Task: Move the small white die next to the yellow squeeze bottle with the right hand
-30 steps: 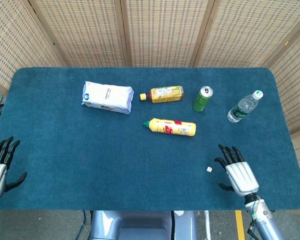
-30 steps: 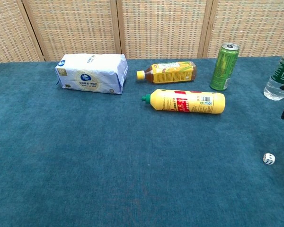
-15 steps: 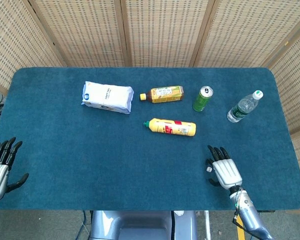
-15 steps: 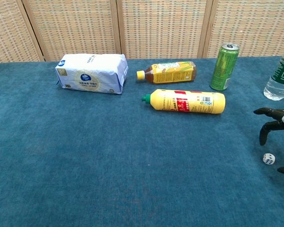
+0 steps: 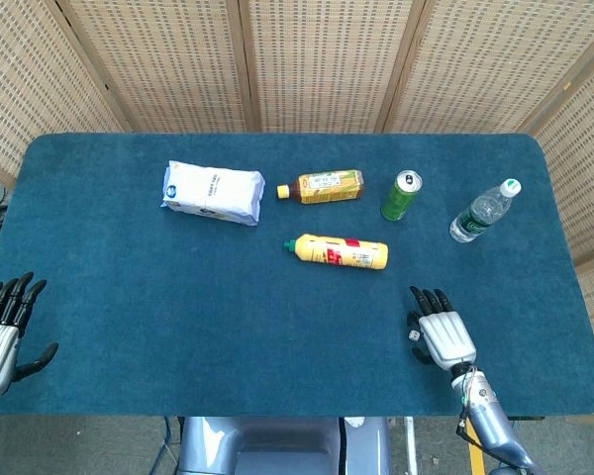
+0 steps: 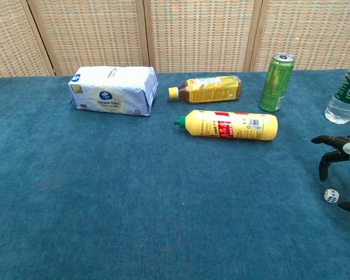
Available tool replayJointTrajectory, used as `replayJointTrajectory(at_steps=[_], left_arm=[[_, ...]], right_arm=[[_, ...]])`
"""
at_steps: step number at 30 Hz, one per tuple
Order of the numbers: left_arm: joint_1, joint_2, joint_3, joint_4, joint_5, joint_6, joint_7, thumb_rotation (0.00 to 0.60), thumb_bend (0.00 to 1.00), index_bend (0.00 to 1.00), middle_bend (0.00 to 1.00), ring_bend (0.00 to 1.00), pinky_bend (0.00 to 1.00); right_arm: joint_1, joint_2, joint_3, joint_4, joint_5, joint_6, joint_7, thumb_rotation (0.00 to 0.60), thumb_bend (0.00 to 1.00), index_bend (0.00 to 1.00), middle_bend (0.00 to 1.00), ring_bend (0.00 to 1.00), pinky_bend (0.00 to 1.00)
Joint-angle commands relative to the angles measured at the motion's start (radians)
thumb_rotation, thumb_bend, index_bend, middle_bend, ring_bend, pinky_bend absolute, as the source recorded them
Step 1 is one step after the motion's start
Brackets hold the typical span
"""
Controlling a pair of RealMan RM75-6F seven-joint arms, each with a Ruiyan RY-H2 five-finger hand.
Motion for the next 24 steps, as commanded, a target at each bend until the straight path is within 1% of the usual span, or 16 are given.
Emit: replayJointTrajectory(at_steps=[1, 9, 24], left_arm=[[0.0, 0.0, 0.0, -0.001, 0.002, 0.001, 0.0, 0.6, 0.27, 0.0, 0.0, 0.0, 0.0], [0.001, 0.0, 0.001, -0.001, 0.004, 0.003, 0.0, 0.6, 0.27, 0.0, 0.0, 0.0, 0.0], [0.0, -0.001, 0.0, 0.001, 0.004, 0.001, -0.003, 0.6, 0.27, 0.0, 0.0, 0.0, 0.0]], right_arm=[[0.002, 0.002, -0.001, -0.001, 0.004, 0.0, 0.0, 0.6, 0.32, 0.4, 0.03, 0.0, 0.0], [0.01, -0.004, -0.009, 0.002, 0.003, 0.001, 0.005, 0.6, 0.34, 0.41, 0.04, 0.0, 0.0], [0.029, -0.036, -0.012, 0.046, 0.038, -0.023, 0.008, 0.6, 0.34, 0.41, 0.04, 0.0, 0.0]])
